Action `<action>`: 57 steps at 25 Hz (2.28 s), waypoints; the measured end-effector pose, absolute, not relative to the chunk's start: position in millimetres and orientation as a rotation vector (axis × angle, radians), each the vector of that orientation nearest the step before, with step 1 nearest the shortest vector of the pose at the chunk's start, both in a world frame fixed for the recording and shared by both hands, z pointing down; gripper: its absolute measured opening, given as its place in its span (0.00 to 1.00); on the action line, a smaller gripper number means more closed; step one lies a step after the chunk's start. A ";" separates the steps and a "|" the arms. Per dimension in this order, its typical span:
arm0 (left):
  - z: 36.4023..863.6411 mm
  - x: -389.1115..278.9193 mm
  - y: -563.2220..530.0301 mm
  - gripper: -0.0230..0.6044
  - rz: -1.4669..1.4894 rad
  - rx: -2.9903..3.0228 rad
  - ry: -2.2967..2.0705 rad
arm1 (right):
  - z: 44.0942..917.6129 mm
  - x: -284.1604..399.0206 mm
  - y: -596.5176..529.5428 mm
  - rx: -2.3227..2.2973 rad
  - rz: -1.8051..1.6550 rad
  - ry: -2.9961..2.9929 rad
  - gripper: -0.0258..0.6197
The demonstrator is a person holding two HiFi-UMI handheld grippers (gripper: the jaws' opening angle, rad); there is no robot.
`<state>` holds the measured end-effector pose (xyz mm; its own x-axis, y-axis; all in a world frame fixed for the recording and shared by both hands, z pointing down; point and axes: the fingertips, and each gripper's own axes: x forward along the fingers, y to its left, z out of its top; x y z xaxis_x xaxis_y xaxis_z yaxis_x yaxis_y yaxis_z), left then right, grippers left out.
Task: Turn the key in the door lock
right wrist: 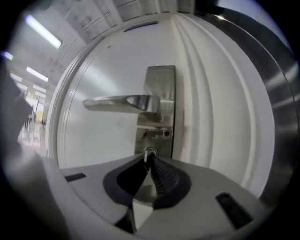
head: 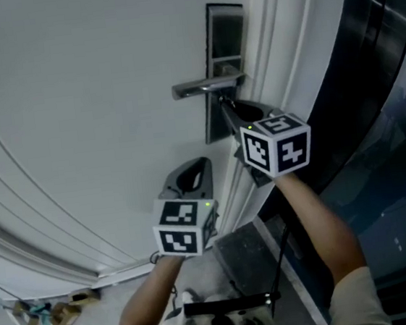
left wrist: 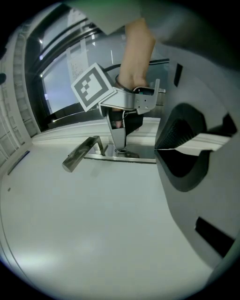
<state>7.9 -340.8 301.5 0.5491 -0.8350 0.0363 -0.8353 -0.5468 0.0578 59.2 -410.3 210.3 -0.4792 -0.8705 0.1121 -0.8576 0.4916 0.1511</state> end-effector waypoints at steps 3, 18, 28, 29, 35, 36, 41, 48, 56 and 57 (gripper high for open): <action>301.7 7.8 -340.4 0.06 0.006 2.701 -1.457 | 208.4 60.3 -410.6 1.508 0.173 -2.716 0.09; 306.0 4.6 -338.9 0.06 -0.003 2.687 -1.449 | 210.8 65.1 -412.1 1.378 1.380 -3.100 0.11; 308.5 6.3 -340.3 0.06 0.000 2.686 -1.445 | 209.8 64.0 -410.4 1.287 1.359 -3.136 0.14; 308.1 6.1 -340.5 0.06 -0.002 2.686 -1.444 | 208.0 63.8 -407.9 1.315 1.209 -3.121 0.14; 309.2 11.9 -342.4 0.06 0.000 2.688 -1.431 | 198.5 70.9 -393.1 1.378 0.672 -3.023 0.26; 308.9 13.7 -341.7 0.06 0.001 2.692 -1.427 | 198.0 73.4 -392.2 1.391 0.627 -3.007 0.26; 309.1 16.8 -339.7 0.06 0.007 2.699 -1.421 | 197.4 75.0 -384.1 1.442 0.099 -2.793 0.26; 308.4 12.5 -338.5 0.06 0.001 2.692 -1.432 | 195.7 60.0 -376.1 1.346 -0.648 -2.343 0.26; 307.9 5.0 -341.3 0.06 -0.005 2.680 -1.452 | 210.5 49.0 -378.9 1.145 -1.051 -1.939 0.26; 308.4 5.1 -341.6 0.06 -0.004 2.679 -1.452 | 212.2 48.8 -380.4 1.125 -1.097 -1.878 0.26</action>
<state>5.1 -341.6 308.4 0.5470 -0.8360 0.0425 -0.8358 -0.5426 0.0838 48.8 -380.4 212.2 -0.3959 -0.9097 0.1257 -0.3372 0.2713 0.9015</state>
